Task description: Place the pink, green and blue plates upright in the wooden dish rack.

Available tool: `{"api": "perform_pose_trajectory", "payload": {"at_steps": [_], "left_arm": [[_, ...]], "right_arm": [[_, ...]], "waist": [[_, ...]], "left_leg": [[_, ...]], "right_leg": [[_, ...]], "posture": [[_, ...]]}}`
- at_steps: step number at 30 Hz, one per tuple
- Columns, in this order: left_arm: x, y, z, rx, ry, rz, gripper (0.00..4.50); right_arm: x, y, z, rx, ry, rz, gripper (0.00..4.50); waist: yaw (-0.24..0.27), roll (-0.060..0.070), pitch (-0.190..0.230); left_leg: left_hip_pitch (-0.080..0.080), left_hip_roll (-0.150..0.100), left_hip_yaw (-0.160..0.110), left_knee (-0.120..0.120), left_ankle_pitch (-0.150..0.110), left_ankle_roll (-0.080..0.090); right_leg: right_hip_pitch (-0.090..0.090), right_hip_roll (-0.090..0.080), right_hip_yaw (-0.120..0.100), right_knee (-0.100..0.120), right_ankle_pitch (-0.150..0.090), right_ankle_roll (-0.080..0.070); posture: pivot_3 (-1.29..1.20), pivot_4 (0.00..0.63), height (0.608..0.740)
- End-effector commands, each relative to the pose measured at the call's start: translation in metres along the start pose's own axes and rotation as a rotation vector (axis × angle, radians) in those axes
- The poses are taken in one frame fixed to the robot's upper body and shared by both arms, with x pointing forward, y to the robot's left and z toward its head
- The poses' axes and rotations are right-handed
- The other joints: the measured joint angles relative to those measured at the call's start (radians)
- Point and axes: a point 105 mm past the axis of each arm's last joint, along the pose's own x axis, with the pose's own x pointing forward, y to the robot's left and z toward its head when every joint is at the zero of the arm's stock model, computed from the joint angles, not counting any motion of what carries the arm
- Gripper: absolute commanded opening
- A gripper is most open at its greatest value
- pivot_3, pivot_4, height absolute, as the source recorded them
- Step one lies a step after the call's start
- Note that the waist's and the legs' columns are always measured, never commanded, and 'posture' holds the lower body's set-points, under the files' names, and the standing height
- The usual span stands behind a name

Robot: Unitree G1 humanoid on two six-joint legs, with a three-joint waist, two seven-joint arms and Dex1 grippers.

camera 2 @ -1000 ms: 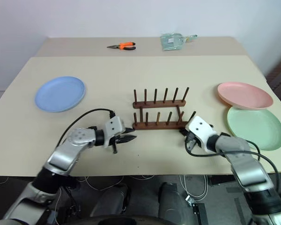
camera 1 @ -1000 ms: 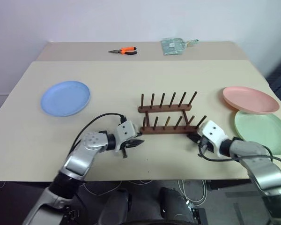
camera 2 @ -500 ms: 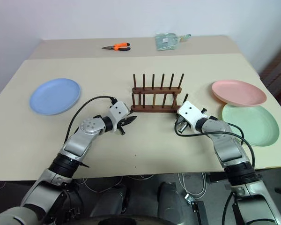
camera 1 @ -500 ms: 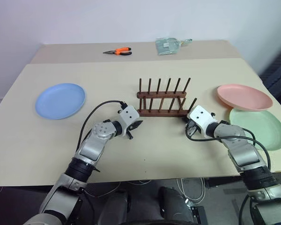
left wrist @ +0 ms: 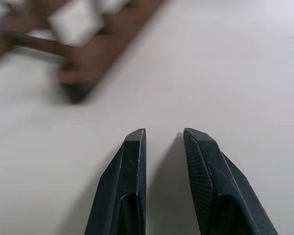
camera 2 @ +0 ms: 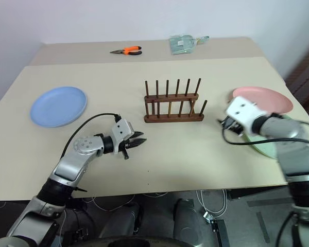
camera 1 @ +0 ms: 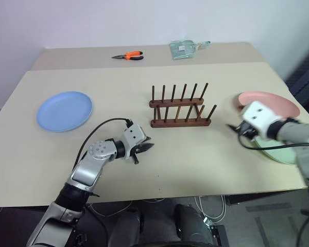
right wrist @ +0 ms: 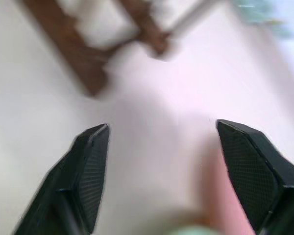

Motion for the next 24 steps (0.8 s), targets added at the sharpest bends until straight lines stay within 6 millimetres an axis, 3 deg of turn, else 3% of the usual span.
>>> {"api": "perform_pose_trajectory", "payload": {"at_steps": [1, 10, 12, 14, 17, 18, 22, 24], "left_arm": [[0.003, -0.011, 0.024, 0.017, -0.079, -0.064, 1.18], [0.013, -0.026, 0.043, 0.009, -0.147, -0.116, 1.18], [0.012, -0.029, 0.044, 0.007, -0.152, -0.118, 1.18], [0.01, -0.03, 0.043, 0.01, -0.152, -0.113, 1.18], [0.007, -0.029, 0.042, -0.001, -0.157, -0.093, 1.18], [0.006, -0.029, 0.044, -0.004, -0.173, -0.081, 1.18], [-0.001, -0.025, 0.055, -0.021, -0.242, -0.06, 1.18], [-0.007, -0.018, 0.059, -0.049, -0.267, -0.031, 1.18]], "right_arm": [[-0.009, -0.019, -0.025, -0.094, 0.104, -0.056, 3.35], [0.004, -0.033, -0.097, -0.184, 0.31, -0.128, 3.35], [0.008, -0.037, -0.105, -0.199, 0.332, -0.16, 2.82], [0.01, -0.038, -0.109, -0.207, 0.334, -0.164, 1.99], [0.014, -0.04, -0.101, -0.217, 0.291, -0.177, 0.4], [0.015, -0.041, -0.097, -0.233, 0.273, -0.183, 0.07], [0.011, -0.051, -0.073, -0.333, 0.187, -0.224, 0.07], [0.005, -0.066, -0.036, -0.333, 0.052, -0.287, 0.07]], "waist": [[0.004, -0.001, 0.0], [-0.01, 0.0, 0.001], [-0.018, 0.0, 0.001], [-0.02, 0.0, 0.001], [-0.022, 0.0, 0.001], [-0.022, 0.0, 0.001], [-0.022, 0.0, 0.001], [-0.022, 0.001, 0.001]], "left_leg": [[0.0, 0.0, 0.0, 0.0, 0.0, 0.0], [0.0, 0.0, 0.002, 0.0, 0.0, 0.001], [0.001, 0.0, 0.003, 0.0, 0.0, 0.001], [0.0, 0.0, 0.003, 0.0, 0.0, 0.001], [0.001, 0.0, 0.003, -0.001, 0.0, 0.001], [0.001, 0.0, 0.003, -0.001, 0.0, 0.001], [0.001, -0.001, 0.003, 0.0, 0.0, 0.001], [0.001, -0.001, 0.003, 0.0, 0.0, 0.001]], "right_leg": [[0.001, 0.0, 0.0, 0.0, -0.001, -0.001], [0.0, -0.001, 0.001, -0.001, 0.0, -0.002], [0.0, 0.0, 0.001, -0.001, 0.0, -0.002], [0.0, -0.001, 0.002, -0.001, 0.001, -0.004], [0.0, 0.0, 0.002, -0.001, 0.002, -0.005], [0.0, 0.0, 0.002, -0.001, 0.002, -0.005], [0.001, 0.0, 0.003, -0.001, 0.001, -0.004], [0.0, 0.0, 0.003, -0.001, 0.001, -0.003]], "posture": [[0.0, 0.15, 0.74], [0.0, 0.15, 0.74], [0.0, 0.15, 0.74], [0.0, 0.15, 0.74], [0.0, 0.15, 0.74], [0.0, 0.15, 0.74], [0.0, 0.15, 0.74], [0.0, 0.15, 0.74]]}}
